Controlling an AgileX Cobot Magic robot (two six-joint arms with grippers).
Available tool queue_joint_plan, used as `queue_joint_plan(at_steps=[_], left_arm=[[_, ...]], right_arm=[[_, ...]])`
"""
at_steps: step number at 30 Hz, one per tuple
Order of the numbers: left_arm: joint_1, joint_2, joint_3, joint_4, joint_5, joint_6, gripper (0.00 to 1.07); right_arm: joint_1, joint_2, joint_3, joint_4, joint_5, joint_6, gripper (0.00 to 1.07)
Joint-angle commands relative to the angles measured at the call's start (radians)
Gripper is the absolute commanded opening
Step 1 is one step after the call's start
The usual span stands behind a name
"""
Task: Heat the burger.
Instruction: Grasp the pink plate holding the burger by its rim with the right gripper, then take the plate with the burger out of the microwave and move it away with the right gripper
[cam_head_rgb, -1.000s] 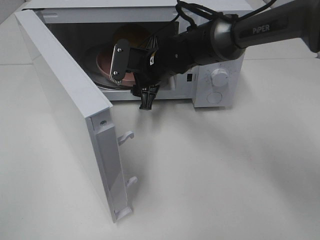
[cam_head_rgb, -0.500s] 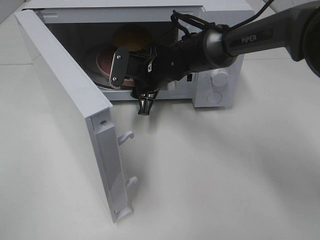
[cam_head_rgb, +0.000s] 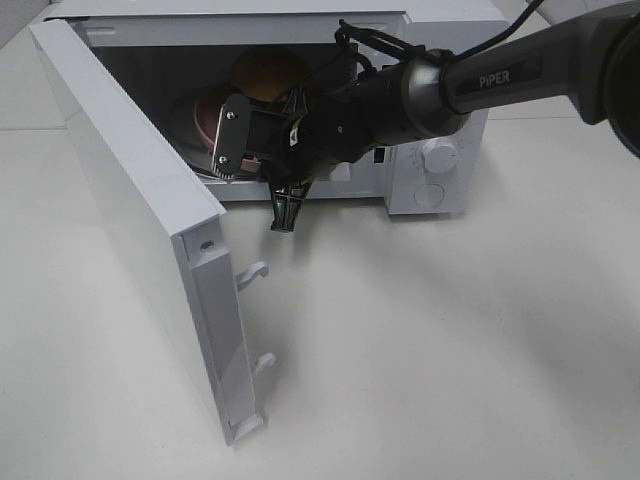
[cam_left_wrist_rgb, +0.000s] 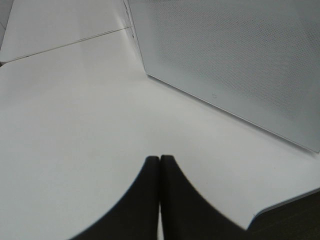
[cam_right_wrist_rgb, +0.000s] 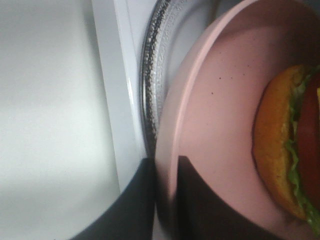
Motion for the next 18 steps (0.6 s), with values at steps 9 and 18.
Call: queue_joint_plan(at_steps=[9, 18], left_arm=[[0.004, -0.021, 0.003, -0.007, -0.012, -0.008, 0.00], [0.004, -0.021, 0.003, -0.005, -0.012, -0.009, 0.00]], right_arm=[[-0.008, -0.013, -0.006, 0.012, 0.040, -0.004, 0.00], [-0.006, -0.051, -0.006, 0.009, 0.067, -0.033, 0.00]])
